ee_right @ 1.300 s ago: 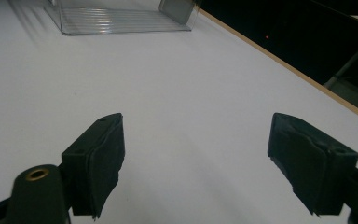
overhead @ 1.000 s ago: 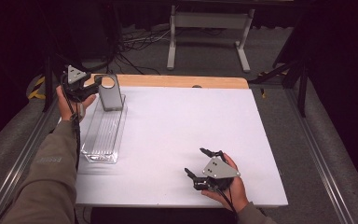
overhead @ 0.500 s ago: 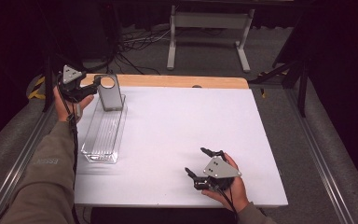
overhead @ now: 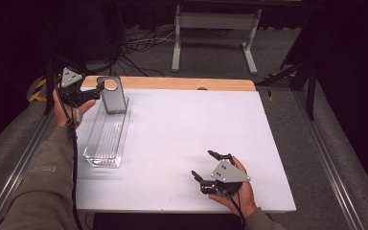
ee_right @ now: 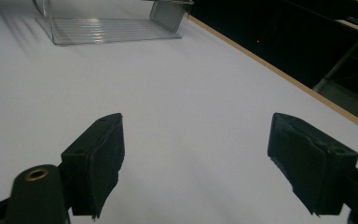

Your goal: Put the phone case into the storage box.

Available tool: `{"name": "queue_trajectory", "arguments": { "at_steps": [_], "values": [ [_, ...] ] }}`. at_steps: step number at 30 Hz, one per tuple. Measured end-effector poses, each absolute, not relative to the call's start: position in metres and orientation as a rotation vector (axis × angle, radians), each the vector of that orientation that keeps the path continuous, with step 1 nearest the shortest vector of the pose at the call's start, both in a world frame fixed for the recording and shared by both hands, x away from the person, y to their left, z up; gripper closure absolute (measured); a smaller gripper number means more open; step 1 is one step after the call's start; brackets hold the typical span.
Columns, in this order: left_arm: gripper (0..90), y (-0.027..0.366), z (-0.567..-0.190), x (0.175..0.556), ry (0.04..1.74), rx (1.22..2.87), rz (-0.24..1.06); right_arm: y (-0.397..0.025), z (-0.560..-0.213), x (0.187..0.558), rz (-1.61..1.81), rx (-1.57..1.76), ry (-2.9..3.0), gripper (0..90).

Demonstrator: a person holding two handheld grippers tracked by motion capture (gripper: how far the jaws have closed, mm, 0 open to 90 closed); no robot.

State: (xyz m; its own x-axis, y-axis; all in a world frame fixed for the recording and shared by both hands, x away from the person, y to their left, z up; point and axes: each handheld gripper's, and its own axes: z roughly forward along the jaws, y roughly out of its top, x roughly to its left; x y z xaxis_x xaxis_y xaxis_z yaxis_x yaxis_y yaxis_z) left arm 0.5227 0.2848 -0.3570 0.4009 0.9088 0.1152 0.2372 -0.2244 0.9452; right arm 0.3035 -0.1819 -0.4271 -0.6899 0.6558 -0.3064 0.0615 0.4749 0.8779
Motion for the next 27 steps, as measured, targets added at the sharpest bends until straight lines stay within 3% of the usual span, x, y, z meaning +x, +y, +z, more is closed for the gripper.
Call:
{"name": "queue_trajectory", "arguments": {
  "at_steps": [6, 27],
  "values": [
    [13.1, 0.286, -0.357, 0.519, 0.994, 1.711, 0.866, -0.182, -0.426, 0.303, 1.207, 0.584, 2.088, 19.9],
    [8.8, 0.285, -0.354, 0.496, 0.893, 1.684, 0.808, -0.182, -0.426, 0.303, 1.207, 0.585, 2.080, 19.8]
  ]
}}
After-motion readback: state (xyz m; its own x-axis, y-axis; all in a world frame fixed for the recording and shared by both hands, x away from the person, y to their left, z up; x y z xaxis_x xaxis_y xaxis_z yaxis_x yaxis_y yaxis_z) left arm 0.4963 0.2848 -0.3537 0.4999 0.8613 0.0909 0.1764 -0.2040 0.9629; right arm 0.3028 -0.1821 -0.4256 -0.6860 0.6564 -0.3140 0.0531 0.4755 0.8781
